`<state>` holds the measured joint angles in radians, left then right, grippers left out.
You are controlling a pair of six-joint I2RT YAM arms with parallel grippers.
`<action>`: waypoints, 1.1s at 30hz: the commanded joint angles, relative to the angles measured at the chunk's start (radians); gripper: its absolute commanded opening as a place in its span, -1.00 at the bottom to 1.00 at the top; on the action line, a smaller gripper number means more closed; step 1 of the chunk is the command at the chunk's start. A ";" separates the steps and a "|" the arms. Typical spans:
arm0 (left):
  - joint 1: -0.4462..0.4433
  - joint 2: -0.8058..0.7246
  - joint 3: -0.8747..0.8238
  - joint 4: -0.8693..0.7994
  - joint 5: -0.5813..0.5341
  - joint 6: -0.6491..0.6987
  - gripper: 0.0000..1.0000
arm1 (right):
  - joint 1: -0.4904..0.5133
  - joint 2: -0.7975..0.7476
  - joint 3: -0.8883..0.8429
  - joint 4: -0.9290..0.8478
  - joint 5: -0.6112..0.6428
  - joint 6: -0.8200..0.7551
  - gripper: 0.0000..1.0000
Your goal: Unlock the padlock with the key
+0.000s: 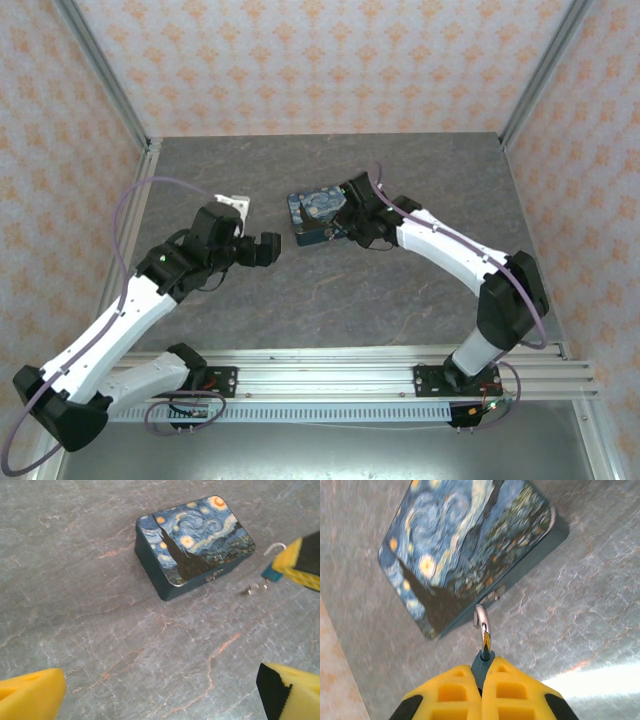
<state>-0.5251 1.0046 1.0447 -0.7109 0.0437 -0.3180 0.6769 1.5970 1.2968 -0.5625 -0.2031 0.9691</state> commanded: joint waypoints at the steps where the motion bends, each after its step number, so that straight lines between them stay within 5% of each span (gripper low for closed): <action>1: 0.028 0.034 0.058 -0.043 -0.022 -0.030 1.00 | 0.053 -0.011 0.009 -0.087 -0.096 -0.112 -1.00; 8: 0.076 0.072 0.080 -0.064 -0.039 -0.093 1.00 | 0.193 0.111 -0.009 0.055 -0.249 -0.098 -1.00; 15: 0.080 -0.003 0.009 -0.107 -0.065 -0.157 1.00 | 0.217 0.280 0.060 0.123 -0.419 -0.138 -1.00; 26: 0.082 -0.082 -0.098 -0.205 -0.025 -0.275 1.00 | 0.215 0.386 0.091 0.046 -0.337 -0.180 -0.97; 33: 0.082 -0.121 -0.132 -0.215 -0.027 -0.302 1.00 | 0.206 0.395 0.129 -0.074 -0.270 -0.278 -0.54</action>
<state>-0.4553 0.8978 0.9215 -0.8879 0.0216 -0.5861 0.8932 1.9907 1.3956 -0.5556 -0.5293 0.7509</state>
